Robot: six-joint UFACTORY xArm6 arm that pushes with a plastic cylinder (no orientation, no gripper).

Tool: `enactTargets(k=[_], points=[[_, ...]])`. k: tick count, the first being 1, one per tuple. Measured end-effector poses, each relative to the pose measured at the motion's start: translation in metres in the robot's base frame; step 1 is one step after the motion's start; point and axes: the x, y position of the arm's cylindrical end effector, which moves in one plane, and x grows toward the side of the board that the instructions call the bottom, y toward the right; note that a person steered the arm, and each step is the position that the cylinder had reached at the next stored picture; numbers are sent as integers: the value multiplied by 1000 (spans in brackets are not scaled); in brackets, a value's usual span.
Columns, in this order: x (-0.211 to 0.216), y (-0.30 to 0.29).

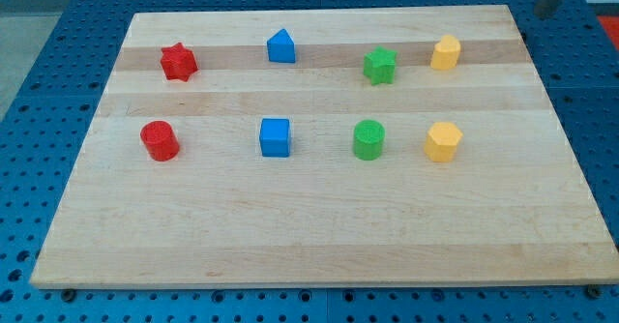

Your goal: Slide the yellow heart left a bit

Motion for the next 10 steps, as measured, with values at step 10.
enactTargets(k=[10], points=[[75, -156]])
